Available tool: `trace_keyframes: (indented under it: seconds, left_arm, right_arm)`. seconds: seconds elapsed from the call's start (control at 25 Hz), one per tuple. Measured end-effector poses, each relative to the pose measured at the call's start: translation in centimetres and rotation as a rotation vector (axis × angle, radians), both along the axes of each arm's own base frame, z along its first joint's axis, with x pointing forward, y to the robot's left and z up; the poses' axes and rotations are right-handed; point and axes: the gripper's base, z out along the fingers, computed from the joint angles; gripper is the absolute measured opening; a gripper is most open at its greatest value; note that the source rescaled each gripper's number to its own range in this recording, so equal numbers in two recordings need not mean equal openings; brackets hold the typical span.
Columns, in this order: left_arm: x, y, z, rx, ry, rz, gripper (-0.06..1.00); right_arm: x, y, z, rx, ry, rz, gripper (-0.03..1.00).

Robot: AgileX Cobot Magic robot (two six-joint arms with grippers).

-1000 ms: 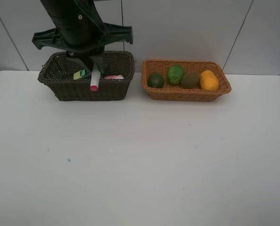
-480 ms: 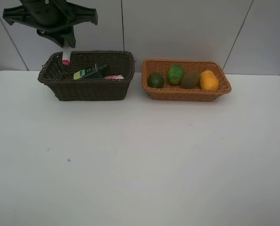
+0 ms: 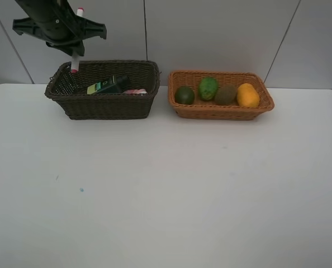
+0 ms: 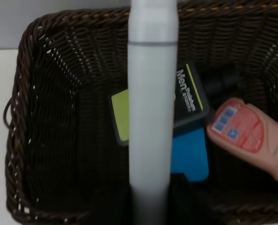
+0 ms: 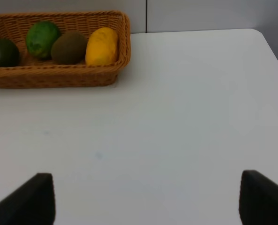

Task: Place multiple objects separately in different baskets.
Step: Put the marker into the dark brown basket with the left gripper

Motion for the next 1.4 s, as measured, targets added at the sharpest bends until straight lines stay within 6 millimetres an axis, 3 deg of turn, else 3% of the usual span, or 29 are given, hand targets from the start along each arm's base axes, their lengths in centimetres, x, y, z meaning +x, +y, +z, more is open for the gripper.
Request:
trace_keyframes:
  seconds: [0.36, 0.56, 1.32, 1.4]
  left_arm:
    - [3.2, -0.4, -6.5, -0.02, 0.005, -0.033, 0.02]
    - [4.1, -0.4, -8.4, -0.035, -0.012, -0.049, 0.02]
    - [4.2, -0.5, -8.7, -0.034, -0.014, -0.054, 0.02]
    - [4.2, -0.5, -8.7, -0.034, -0.014, -0.054, 0.09]
  right_arm:
    - [0.0, 0.0, 0.0, 0.0, 0.0, 0.0, 0.98]
    - [0.0, 0.0, 0.0, 0.0, 0.0, 0.0, 0.98]
    - [0.0, 0.0, 0.0, 0.0, 0.0, 0.0, 0.98]
    - [0.0, 0.0, 0.0, 0.0, 0.0, 0.0, 0.98]
